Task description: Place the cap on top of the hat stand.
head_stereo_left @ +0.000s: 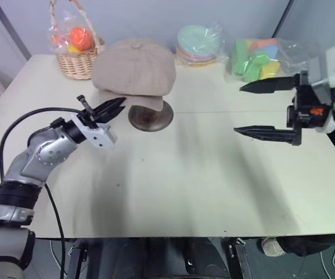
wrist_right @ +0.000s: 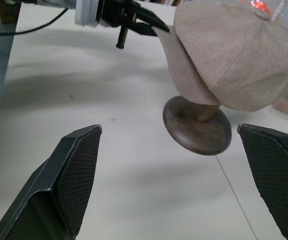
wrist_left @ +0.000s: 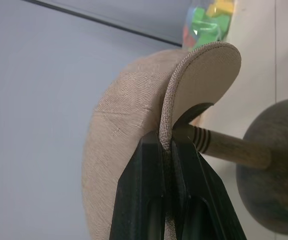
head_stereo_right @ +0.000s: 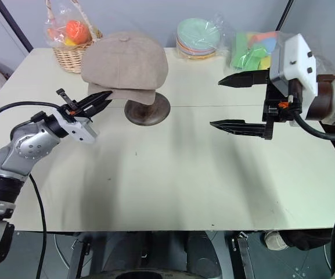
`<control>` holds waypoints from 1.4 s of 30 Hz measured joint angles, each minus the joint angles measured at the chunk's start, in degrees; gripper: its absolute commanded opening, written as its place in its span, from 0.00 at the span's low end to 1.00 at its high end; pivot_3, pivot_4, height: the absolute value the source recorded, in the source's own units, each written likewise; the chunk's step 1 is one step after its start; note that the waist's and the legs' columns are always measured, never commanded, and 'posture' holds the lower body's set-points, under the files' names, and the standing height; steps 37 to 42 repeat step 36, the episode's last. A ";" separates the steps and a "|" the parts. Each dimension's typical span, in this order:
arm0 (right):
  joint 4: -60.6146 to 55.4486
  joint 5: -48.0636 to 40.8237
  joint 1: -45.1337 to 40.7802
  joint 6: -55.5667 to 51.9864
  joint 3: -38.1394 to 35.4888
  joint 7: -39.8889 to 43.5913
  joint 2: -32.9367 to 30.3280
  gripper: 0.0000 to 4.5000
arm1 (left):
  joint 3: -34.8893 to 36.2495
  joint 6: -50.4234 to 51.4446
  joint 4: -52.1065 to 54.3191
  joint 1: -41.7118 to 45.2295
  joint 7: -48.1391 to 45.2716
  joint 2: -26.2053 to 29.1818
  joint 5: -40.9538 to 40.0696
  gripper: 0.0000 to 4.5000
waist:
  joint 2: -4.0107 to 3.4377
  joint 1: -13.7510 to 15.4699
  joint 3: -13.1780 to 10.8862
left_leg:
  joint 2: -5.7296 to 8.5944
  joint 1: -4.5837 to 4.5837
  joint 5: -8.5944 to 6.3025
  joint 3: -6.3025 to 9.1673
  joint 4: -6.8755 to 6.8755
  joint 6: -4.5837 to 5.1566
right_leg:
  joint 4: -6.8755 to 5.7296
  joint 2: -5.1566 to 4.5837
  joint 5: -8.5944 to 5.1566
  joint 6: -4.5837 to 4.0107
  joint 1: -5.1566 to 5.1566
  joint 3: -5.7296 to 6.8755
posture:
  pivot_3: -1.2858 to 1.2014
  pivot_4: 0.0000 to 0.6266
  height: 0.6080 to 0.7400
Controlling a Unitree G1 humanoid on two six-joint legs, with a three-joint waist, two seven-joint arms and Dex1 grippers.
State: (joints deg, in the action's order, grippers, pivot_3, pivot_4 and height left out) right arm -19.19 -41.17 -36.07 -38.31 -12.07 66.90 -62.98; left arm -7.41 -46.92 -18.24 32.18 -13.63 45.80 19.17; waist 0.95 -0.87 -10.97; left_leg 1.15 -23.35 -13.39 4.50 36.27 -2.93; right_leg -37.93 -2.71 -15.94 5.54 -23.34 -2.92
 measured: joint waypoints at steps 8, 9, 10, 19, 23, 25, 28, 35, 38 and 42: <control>1.51 -0.08 -1.53 -0.21 0.39 -0.26 0.02 1.00 | -0.37 -2.65 -1.12 -1.15 -3.28 -0.79 -0.98 0.53 | 0.00 0.07 0.00 | 0.00 0.00 0.00 0.00 0.01 0.00 | -0.02 -0.01 0.00 0.00 -0.01 0.00 | 0.52 0.24 1.00; 1.75 -0.07 -1.72 -0.20 0.44 -0.27 0.03 1.00 | -0.23 -2.67 -0.84 -1.95 -3.93 -0.55 -1.42 0.66 | 0.00 0.03 0.00 | 0.00 0.00 0.00 0.01 0.01 0.00 | -0.02 0.00 0.00 0.00 -0.01 0.00 | 0.52 0.24 1.00; 2.03 -0.06 -1.91 -0.20 0.51 -0.28 0.05 1.00 | -0.13 -2.67 -0.52 -2.80 -4.42 -0.28 -1.93 0.77 | 0.00 0.00 0.00 | -0.01 0.00 0.00 0.01 0.00 0.00 | -0.02 0.00 0.00 0.00 -0.01 -0.01 | 0.52 0.24 1.00; 6.08 1.55 -3.64 1.36 2.68 0.66 1.29 1.00 | 7.85 14.36 15.88 -21.39 -13.14 6.02 -12.40 0.99 | -0.05 -0.24 -0.03 | -0.07 0.01 0.00 0.01 -0.04 0.00 | -0.03 0.00 -0.01 -0.02 -0.04 -0.03 | 0.52 0.24 1.00; 10.54 2.35 -4.86 2.00 3.50 1.88 2.03 1.00 | 16.58 43.43 30.08 -33.34 -25.42 13.10 -36.17 0.99 | -0.04 -0.30 -0.07 | -0.13 0.01 0.00 0.03 -0.03 0.00 | -0.03 0.02 -0.02 -0.04 -0.04 -0.01 | 0.52 0.24 1.00; 13.12 2.91 -5.68 2.19 4.22 2.60 2.52 1.00 | 24.22 56.73 33.50 -33.85 -29.09 15.97 -48.66 0.99 | -0.09 0.01 -0.10 | -0.11 0.02 0.00 0.08 0.00 0.00 | -0.02 0.02 -0.03 -0.06 0.00 0.08 | 0.52 0.24 1.00; 16.87 4.21 -7.78 2.62 6.20 3.91 3.89 1.00 | 35.90 73.86 31.10 -28.11 -33.55 21.55 -63.71 0.99 | -0.09 -0.18 -0.11 | -0.08 0.00 0.00 0.07 0.03 0.00 | -0.01 0.07 -0.04 -0.05 0.01 0.12 | 0.52 0.24 1.00; 23.33 6.14 -12.46 2.76 7.90 6.30 6.46 1.00 | 46.66 86.71 19.62 -23.08 -48.95 31.26 -70.42 0.99 | -0.19 -1.75 -0.16 | -0.04 0.03 -0.01 -0.03 -0.14 0.01 | -0.01 0.09 -0.11 -0.02 -0.07 0.05 | 0.52 0.24 1.00; 23.74 6.23 -12.78 2.75 7.91 6.44 6.76 1.00 | 46.63 86.71 18.37 -22.53 -50.18 31.51 -69.78 0.99 | -0.19 -1.82 -0.16 | -0.04 0.03 -0.01 -0.04 -0.14 0.01 | -0.02 0.10 -0.11 -0.02 -0.08 0.05 | 0.52 0.24 1.00; 23.74 6.23 -12.78 2.75 7.91 6.44 6.76 1.00 | 46.63 86.71 18.37 -22.53 -50.18 31.51 -69.78 0.99 | -0.19 -1.82 -0.16 | -0.04 0.03 -0.01 -0.04 -0.14 0.01 | -0.02 0.10 -0.11 -0.02 -0.08 0.05 | 0.52 0.24 1.00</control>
